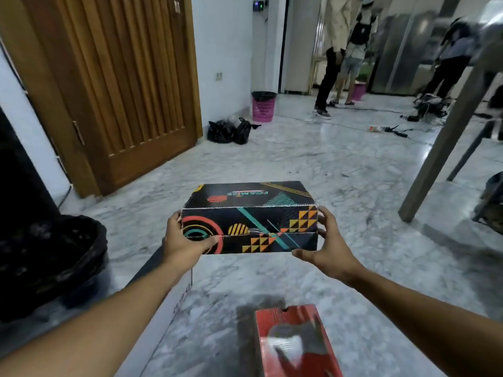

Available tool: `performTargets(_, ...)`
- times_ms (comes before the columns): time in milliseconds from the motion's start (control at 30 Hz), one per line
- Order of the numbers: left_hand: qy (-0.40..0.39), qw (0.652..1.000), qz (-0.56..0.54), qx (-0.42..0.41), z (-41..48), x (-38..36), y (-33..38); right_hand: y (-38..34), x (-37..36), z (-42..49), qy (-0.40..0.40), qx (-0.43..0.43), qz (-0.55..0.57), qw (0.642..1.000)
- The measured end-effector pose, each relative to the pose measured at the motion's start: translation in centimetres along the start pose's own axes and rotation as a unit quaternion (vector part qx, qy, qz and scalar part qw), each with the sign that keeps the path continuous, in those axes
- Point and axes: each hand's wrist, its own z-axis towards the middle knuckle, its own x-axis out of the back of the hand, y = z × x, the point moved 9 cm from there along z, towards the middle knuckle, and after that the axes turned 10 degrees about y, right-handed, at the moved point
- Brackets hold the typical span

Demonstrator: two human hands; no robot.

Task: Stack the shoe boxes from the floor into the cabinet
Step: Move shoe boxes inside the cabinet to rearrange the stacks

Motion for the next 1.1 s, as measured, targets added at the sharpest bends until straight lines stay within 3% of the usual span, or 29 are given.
performTargets(367,0.053,0.99,-0.077,-0.105,-9.5,17.1,23.2,-21.4,8.3,-8.5,0.144,0.164,0.076,0.973)
performTargets(533,0.064,0.981,-0.121,-0.138,-16.0,23.3,29.9,-29.6,10.8,-14.4,0.18,0.186,0.123,0.958)
performTargets(667,0.118,0.972,-0.114,-0.168,-20.6,30.0,32.3,-35.6,11.5,-19.3,0.192,0.21,0.164,0.945)
performTargets(833,0.211,0.95,-0.034,-0.227,-26.4,40.7,33.6,-43.2,8.8,-24.1,0.163,0.262,0.231,0.923)
performTargets(933,0.273,0.935,0.007,-0.228,-29.5,47.6,33.6,-48.1,5.7,-26.7,0.112,0.296,0.265,0.911)
performTargets(1100,0.392,0.895,-0.025,-0.208,-34.5,58.9,33.4,-55.8,0.3,-30.7,-0.017,0.343,0.274,0.898)
